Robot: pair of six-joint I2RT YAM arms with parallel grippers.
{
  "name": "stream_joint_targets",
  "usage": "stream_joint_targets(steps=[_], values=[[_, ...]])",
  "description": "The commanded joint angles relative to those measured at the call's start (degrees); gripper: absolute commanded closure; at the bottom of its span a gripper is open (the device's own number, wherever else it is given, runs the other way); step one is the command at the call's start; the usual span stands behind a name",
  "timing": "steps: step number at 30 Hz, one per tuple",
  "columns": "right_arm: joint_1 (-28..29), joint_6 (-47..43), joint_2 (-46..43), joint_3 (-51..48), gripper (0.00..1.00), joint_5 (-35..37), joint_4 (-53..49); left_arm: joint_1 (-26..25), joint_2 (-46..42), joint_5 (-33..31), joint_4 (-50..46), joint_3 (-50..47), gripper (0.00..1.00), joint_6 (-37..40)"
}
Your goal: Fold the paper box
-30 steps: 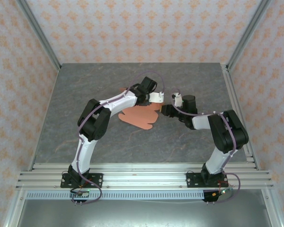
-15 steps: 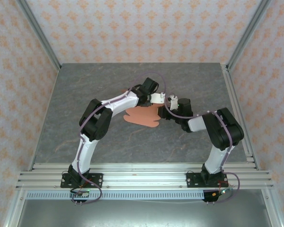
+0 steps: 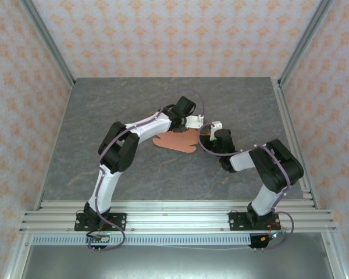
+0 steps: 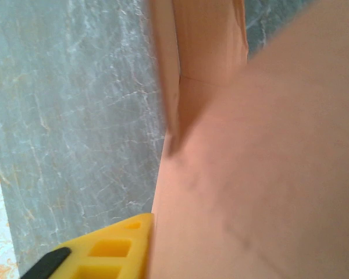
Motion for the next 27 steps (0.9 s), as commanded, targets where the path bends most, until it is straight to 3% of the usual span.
stream_joint_targets(steps=[1,10,15,19,27], values=[[-0.01,-0.92,-6.08,-0.66,0.66,0.21,-1.53,0.37,-1.62,2.92,-8.53,0.91,0.83,-1.03],[0.01,2.09,-32.31,-4.11,0.58,-4.23,-26.25,0.37,-6.03,7.81,-22.45,2.75,0.86,-0.47],[0.01,1.51,-41.85,-7.58,0.55,-4.31,-32.16,0.03,-6.88,9.89,-23.54,2.73,0.85,-1.27],[0.04,2.41,-40.34,-9.05,0.53,-4.36,-29.05,-0.08,-5.86,10.09,-24.27,3.7,0.85,-0.88],[0.04,1.01,-26.83,-2.4,0.55,-5.12,-27.7,-0.06,-1.68,10.48,-28.53,9.37,0.82,0.97]])
